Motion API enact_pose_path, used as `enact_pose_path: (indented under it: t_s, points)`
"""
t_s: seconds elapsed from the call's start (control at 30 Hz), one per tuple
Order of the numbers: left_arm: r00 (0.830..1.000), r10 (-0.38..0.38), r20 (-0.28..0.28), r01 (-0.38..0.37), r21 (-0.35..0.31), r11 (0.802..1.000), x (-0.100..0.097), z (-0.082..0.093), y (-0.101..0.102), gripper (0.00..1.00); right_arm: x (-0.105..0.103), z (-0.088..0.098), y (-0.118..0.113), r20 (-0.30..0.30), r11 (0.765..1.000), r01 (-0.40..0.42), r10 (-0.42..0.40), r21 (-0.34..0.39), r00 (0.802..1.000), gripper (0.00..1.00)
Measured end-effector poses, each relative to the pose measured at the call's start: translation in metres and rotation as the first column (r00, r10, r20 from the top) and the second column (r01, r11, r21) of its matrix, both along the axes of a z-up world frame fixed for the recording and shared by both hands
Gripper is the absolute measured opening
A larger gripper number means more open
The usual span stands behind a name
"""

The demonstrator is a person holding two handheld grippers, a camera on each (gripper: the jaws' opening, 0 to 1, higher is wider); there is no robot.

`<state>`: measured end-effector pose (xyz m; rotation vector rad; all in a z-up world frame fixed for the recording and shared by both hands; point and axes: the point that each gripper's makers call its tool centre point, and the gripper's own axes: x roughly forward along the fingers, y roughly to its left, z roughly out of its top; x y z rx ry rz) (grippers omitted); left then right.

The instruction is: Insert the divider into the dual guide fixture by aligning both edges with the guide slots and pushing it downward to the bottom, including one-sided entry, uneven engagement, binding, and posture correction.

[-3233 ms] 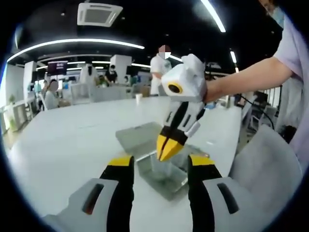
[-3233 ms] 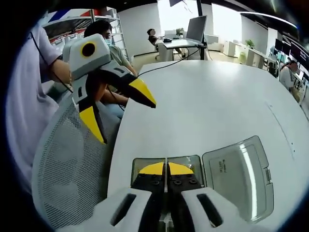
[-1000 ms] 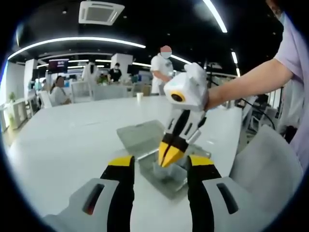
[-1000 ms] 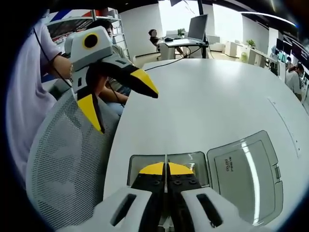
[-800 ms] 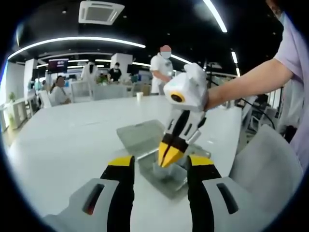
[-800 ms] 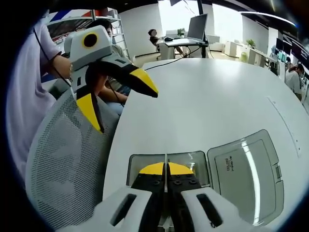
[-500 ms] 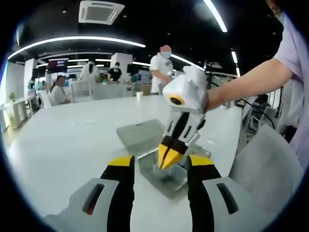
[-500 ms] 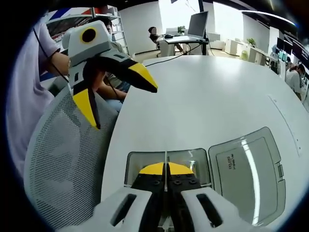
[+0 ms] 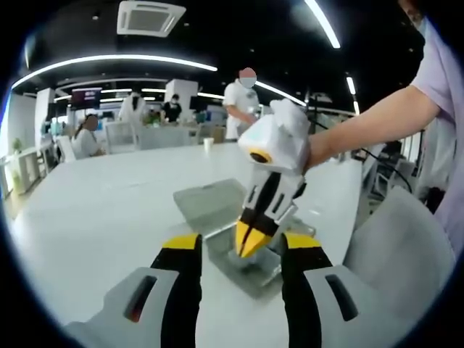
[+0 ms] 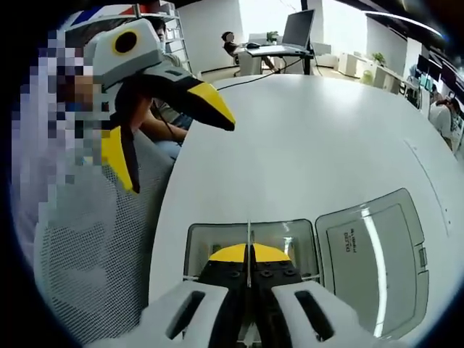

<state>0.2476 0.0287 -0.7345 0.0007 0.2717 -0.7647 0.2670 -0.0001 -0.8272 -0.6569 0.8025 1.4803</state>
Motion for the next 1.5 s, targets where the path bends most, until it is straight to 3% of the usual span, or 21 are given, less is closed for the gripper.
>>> enact_pose_path:
  t_s: [0.73, 1.5]
  points:
    - [1.0, -0.006, 0.0, 0.006, 0.0, 1.0, 0.0, -0.002, 0.0, 0.42, -0.002, -0.01, -0.001, 0.026, 0.996, -0.025, 0.028, -0.086, 0.999, 0.0]
    - [1.0, -0.007, 0.004, 0.007, -0.003, 1.0, 0.0, -0.002, 0.0, 0.42, -0.002, -0.015, -0.001, 0.035, 0.992, -0.02, 0.024, -0.124, 0.999, 0.0]
